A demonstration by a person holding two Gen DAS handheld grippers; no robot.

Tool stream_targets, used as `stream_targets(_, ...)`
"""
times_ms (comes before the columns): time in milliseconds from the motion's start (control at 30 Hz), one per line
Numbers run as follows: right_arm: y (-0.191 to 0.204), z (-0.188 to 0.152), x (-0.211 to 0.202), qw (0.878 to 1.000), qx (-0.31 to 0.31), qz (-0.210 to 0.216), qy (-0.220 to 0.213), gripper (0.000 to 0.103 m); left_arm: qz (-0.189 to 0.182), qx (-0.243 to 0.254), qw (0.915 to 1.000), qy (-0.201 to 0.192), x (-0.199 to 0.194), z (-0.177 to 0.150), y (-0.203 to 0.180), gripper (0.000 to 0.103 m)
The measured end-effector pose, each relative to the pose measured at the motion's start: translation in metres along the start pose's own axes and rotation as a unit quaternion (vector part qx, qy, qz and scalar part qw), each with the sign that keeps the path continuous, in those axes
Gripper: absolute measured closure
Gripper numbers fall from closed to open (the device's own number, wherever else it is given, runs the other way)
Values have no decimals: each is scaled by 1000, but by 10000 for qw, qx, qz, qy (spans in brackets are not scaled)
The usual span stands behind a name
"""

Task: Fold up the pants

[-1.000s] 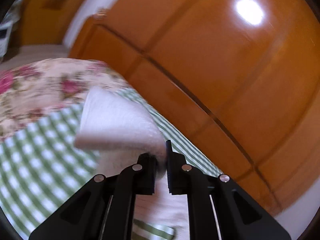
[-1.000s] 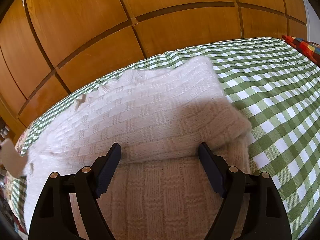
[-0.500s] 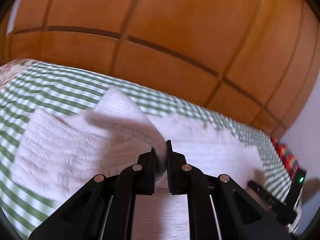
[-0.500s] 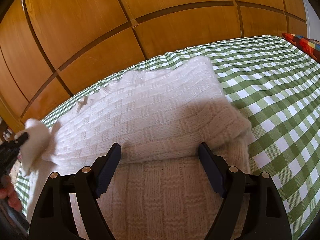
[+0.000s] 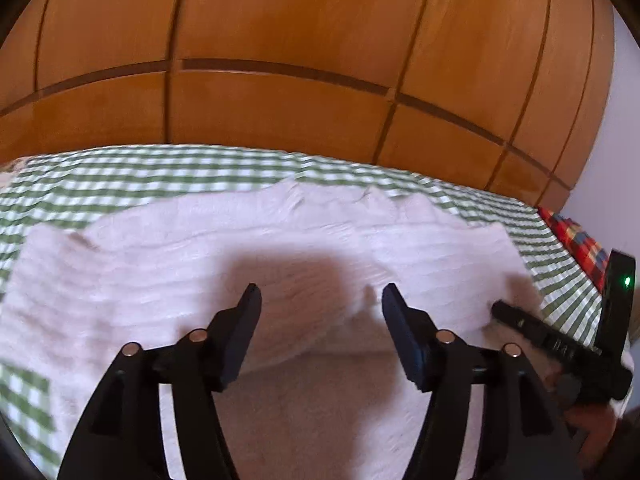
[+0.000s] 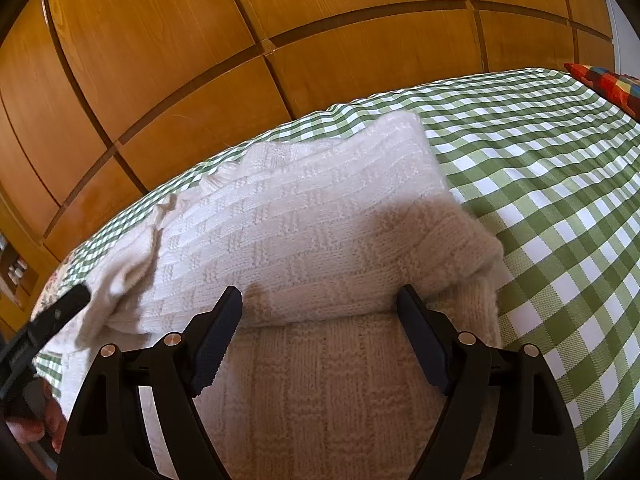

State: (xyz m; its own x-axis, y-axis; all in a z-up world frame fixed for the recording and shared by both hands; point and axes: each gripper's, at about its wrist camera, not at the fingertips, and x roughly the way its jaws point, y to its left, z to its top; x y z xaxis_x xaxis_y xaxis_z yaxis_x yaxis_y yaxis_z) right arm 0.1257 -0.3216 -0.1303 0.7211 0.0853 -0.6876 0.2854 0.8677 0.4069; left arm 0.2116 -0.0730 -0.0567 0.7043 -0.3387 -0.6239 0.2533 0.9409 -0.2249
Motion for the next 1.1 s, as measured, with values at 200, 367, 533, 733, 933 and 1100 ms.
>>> stream_targets(200, 0, 0, 0, 10000, -4, 6, -2, 24, 624, -506, 9967, 53, -24, -17, 52, 34)
stream_targets(367, 10, 4, -8, 9995, -147, -269, -27, 24, 1047, -911, 9901, 202, -29, -37, 93, 20)
stream_targets(533, 48, 15, -29, 9982, -287, 470, -221, 26, 948, -1328, 9866, 97, -34, -52, 111, 13)
stream_targets(733, 98, 22, 20, 9783, 70, 1891, 845, 44, 1074, -1524, 9808, -578, -56, -60, 113, 12)
stream_targets(933, 109, 10, 70, 9607, 863, 2158, 1518, 57, 1081, -2069, 9698, -711, -61, -70, 132, 11)
stream_targets(1100, 128, 4, 79, 9620, 766, 2163, 1476, 96, 1019, -2098, 9707, -583, -54, -71, 135, 12)
